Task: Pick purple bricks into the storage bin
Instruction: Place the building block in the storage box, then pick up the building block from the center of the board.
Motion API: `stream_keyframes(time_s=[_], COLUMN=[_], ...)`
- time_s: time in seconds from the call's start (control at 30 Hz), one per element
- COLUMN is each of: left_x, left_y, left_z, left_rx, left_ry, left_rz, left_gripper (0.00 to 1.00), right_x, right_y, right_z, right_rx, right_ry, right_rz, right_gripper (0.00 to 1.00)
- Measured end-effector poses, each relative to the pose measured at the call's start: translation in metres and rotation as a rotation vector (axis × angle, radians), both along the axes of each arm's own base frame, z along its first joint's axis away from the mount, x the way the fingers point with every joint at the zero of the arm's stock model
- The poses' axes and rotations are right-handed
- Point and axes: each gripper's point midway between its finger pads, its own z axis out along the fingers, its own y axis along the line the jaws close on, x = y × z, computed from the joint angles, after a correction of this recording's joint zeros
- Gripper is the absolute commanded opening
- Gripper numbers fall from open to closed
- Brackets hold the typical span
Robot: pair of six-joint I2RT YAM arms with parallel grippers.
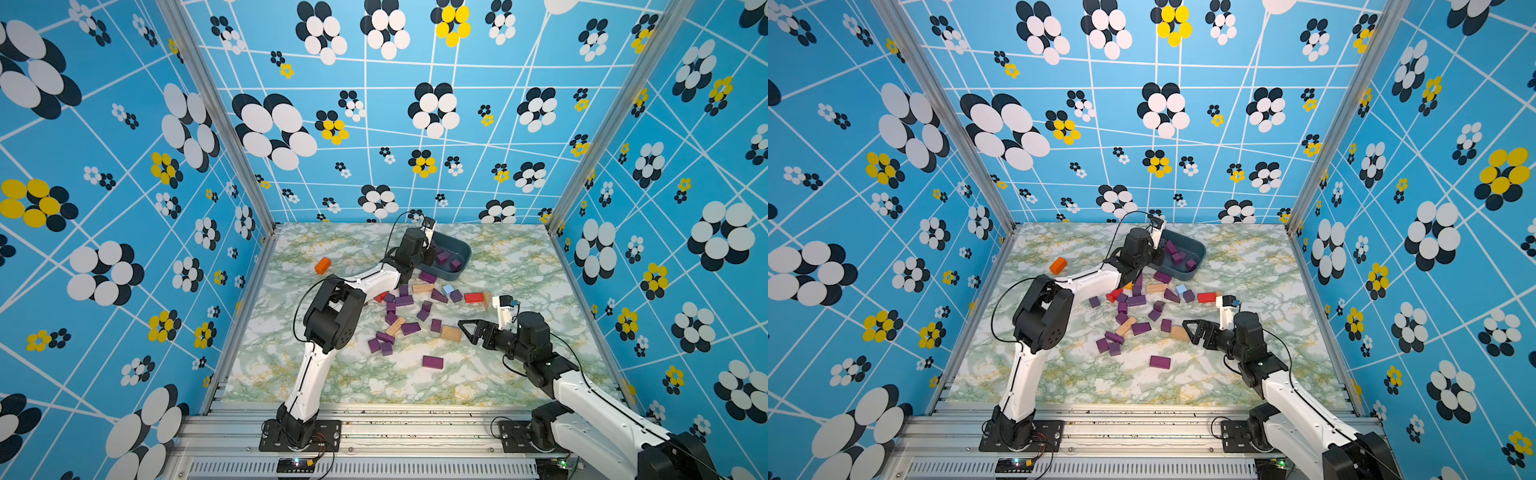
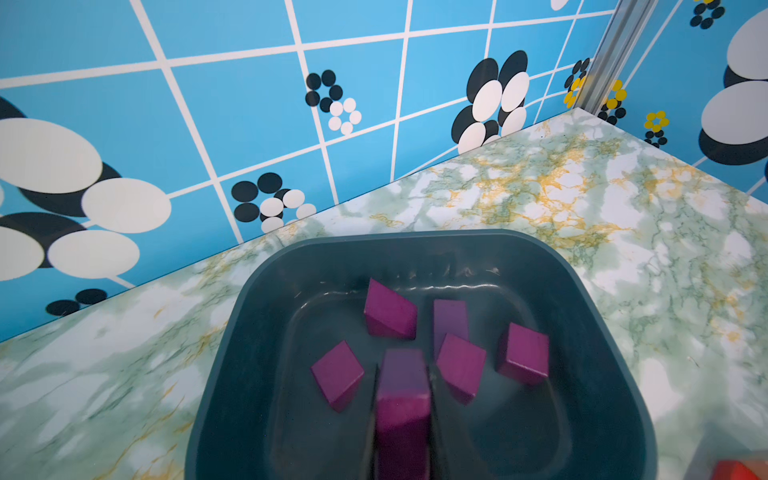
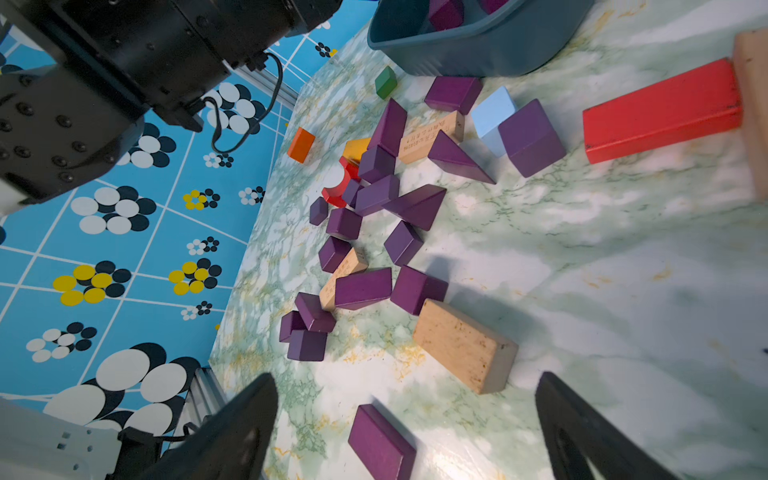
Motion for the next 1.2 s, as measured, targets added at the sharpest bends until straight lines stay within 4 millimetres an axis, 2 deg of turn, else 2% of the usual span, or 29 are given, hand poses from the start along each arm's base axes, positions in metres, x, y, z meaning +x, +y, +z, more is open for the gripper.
stream_keyframes(time_s=[0.1, 0.17, 0.3, 0.43, 0.53, 0.6, 0.8, 0.9, 1.03, 1.2], left_x=[0.018, 0.023, 0.025, 0.013, -0.012, -0.033, -0.111, -0.15, -0.197, -0.248], left_y=[0.0, 0.003, 0.006, 0.011, 0.023, 0.031, 0.057, 0.072, 0.091, 0.113], left_z=[0.002, 0.003, 0.005, 0.001, -0.002, 0.005, 0.058, 0.073, 0.06, 0.02], left_rx=[-0.016, -0.016, -0.013, -0.007, 0.014, 0.018, -0.066, -0.117, -0.132, -0.119], left_ry=[-0.019, -0.029, -0.039, -0.041, -0.02, -0.012, -0.003, 0.016, 0.071, 0.131], left_rz=[-0.003, -0.003, 0.0, 0.008, 0.017, 0.016, 0.019, 0.012, -0.007, -0.037], left_gripper=[0.66, 0.88, 0.99, 0.99, 0.99, 0.99, 0.99, 0.99, 0.99, 0.99], right_x=[0.001, 0.001, 0.0, 0.003, 0.001, 0.0, 0.001, 0.012, 0.035, 0.068], right_y=[-0.003, -0.004, -0.011, -0.017, -0.021, -0.024, -0.027, -0.026, -0.023, -0.021], right_z=[-0.002, -0.002, -0.01, -0.013, -0.02, -0.026, -0.035, -0.029, -0.018, -0.013], right_rx=[-0.004, -0.005, -0.057, -0.127, -0.161, -0.178, -0.221, -0.251, -0.302, -0.381], right_ry=[0.009, 0.013, 0.06, 0.097, 0.12, 0.142, 0.187, 0.18, 0.165, 0.161], right_rz=[-0.02, -0.028, -0.052, -0.066, -0.072, -0.082, -0.083, -0.078, -0.073, -0.069], right_gripper=[0.99, 0.99, 0.99, 0.99, 0.99, 0.99, 0.98, 0.96, 0.91, 0.75])
